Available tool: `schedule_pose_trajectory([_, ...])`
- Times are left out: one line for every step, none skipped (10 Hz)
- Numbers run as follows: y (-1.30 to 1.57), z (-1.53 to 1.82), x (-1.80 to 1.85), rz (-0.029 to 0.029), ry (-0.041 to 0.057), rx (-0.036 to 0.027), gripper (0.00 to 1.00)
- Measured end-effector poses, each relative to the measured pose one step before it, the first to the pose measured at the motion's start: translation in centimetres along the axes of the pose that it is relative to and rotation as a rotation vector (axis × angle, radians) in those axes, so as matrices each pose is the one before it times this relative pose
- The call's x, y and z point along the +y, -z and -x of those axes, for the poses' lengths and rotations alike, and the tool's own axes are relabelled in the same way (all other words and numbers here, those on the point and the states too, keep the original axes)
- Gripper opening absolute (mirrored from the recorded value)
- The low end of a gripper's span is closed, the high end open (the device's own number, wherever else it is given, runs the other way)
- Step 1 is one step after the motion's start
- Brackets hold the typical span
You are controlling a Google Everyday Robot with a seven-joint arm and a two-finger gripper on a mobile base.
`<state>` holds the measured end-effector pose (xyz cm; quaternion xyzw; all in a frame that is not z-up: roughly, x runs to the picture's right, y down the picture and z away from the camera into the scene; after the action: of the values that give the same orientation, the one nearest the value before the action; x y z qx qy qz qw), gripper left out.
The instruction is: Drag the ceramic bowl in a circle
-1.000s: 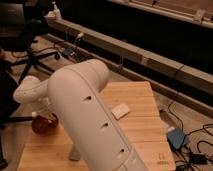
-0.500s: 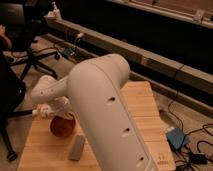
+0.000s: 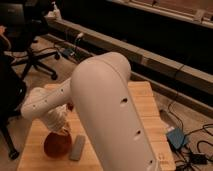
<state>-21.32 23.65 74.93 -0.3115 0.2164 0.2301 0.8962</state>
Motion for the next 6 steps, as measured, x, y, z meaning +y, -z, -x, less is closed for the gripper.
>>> schedule_pose_trajectory([0.258,-0.139,1.674,0.01715,0.04865,0.00086,0.00])
schedule_pose_trajectory([0.338,0.339,1.492,0.01341,0.04522,-0.00506,0.00])
schedule_pose_trajectory([0.401,0.651,1.331,0.01180,0.04094,-0.00964,0.00])
schedule_pose_trajectory([0.343,0.995,1.095,0.00967,0.03498,-0.01300,0.00])
schedule_pose_trajectory([0.436,1.342,1.052,0.00944,0.03243,-0.01910,0.00])
schedule_pose_trajectory([0.346,1.552,0.902,0.01028,0.02581,-0.02048,0.00])
